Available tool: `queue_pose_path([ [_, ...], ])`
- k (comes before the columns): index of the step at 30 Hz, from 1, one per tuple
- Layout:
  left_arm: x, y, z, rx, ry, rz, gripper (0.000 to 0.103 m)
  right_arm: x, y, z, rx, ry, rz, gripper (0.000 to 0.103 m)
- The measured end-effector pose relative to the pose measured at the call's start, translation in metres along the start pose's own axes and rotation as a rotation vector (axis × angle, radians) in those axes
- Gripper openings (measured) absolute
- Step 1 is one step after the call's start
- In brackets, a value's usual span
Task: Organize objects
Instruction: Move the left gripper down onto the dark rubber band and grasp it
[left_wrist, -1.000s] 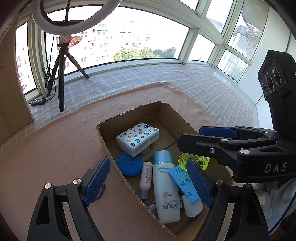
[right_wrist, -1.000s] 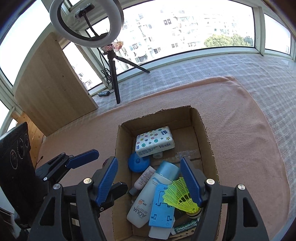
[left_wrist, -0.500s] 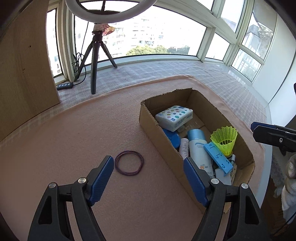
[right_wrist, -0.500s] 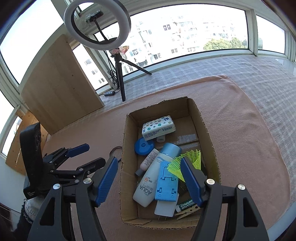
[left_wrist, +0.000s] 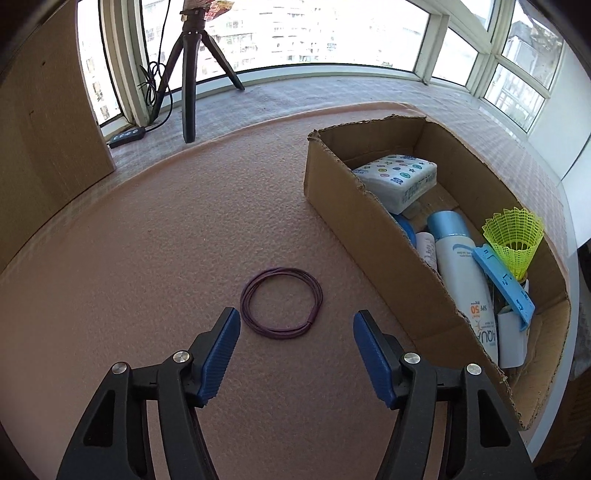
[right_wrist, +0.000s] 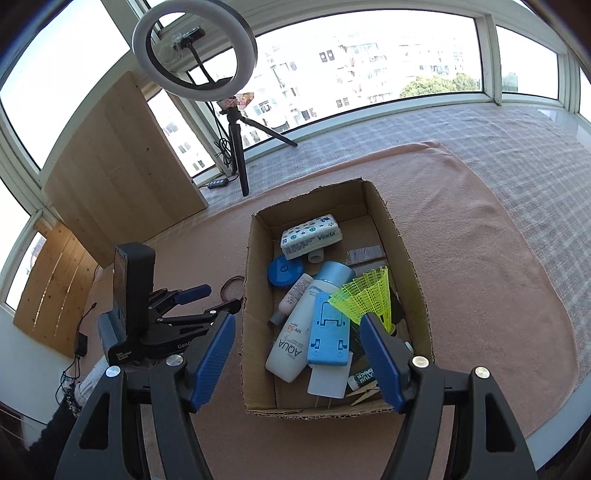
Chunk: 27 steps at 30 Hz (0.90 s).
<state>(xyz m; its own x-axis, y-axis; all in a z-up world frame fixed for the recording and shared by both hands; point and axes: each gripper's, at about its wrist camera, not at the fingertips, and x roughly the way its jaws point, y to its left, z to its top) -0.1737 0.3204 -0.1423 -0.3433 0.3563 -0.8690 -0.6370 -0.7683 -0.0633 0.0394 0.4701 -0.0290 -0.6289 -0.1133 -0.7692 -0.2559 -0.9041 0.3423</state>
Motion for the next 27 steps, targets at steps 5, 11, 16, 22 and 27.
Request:
queue_pose_path([
  [5,0.015,-0.003,0.002,0.001,0.027,0.048,0.065,-0.001,-0.005,-0.001,0.015,0.002,-0.004,0.066],
  [11,0.021,-0.006,0.007,0.001,0.020,0.058,0.043,-0.002,-0.012,-0.003,0.037,0.006,-0.010,0.066],
  [16,0.021,-0.013,0.009,0.013,0.025,0.044,0.009,-0.003,-0.014,-0.004,0.046,0.008,-0.012,0.066],
  [22,0.020,-0.010,0.008,-0.011,0.026,0.011,0.006,-0.004,-0.015,-0.004,0.047,0.006,-0.013,0.066],
  [27,0.015,-0.001,0.007,-0.035,0.021,0.007,0.006,-0.003,-0.018,-0.005,0.053,0.007,-0.018,0.066],
])
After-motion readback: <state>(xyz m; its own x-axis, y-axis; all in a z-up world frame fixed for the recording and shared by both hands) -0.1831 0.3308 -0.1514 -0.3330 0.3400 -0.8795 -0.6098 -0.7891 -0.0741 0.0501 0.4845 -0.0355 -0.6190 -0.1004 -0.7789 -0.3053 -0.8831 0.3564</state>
